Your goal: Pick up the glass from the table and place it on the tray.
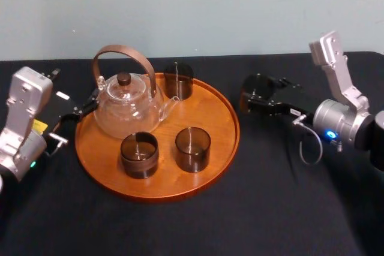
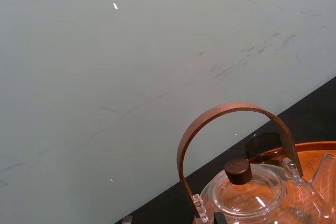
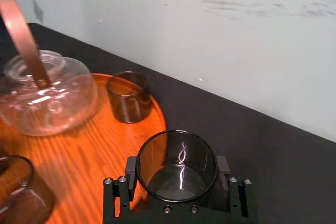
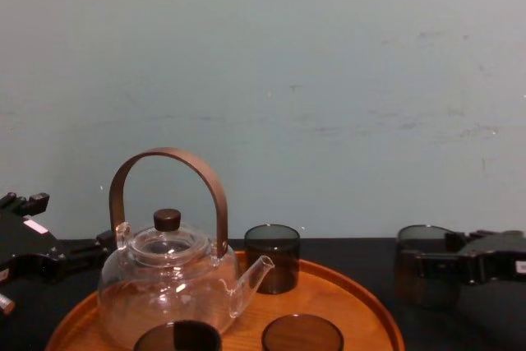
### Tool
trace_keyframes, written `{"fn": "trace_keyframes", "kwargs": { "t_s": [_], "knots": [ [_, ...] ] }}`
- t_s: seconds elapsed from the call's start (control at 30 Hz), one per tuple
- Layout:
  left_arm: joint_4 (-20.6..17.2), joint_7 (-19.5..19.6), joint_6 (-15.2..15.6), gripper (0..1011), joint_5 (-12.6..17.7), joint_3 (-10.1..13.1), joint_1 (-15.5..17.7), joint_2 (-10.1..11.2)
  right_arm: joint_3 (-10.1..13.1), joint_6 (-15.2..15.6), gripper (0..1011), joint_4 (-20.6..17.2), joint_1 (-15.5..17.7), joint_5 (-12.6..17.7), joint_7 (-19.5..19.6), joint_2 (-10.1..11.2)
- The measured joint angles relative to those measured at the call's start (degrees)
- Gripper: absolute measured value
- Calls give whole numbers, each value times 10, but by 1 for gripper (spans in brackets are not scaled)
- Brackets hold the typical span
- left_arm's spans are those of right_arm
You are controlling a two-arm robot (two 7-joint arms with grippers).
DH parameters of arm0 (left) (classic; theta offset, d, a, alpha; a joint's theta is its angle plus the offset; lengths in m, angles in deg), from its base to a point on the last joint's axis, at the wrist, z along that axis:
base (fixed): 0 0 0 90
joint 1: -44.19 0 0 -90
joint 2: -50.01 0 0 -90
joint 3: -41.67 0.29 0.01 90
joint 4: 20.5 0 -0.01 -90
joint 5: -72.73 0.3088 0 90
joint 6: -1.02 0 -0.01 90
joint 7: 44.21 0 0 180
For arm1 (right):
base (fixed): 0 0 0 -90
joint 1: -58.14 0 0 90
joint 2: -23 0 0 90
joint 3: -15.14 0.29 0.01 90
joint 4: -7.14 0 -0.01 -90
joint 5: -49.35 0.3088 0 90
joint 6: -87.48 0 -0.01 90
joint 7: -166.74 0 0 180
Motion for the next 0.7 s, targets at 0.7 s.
{"fn": "trace_keyframes", "kwargs": {
  "t_s": [0.7],
  "knots": [
    [0,0,0,1001,0,0,0,0,-47,-1,900,29,-33,-12,-6,-31]
  ]
}}
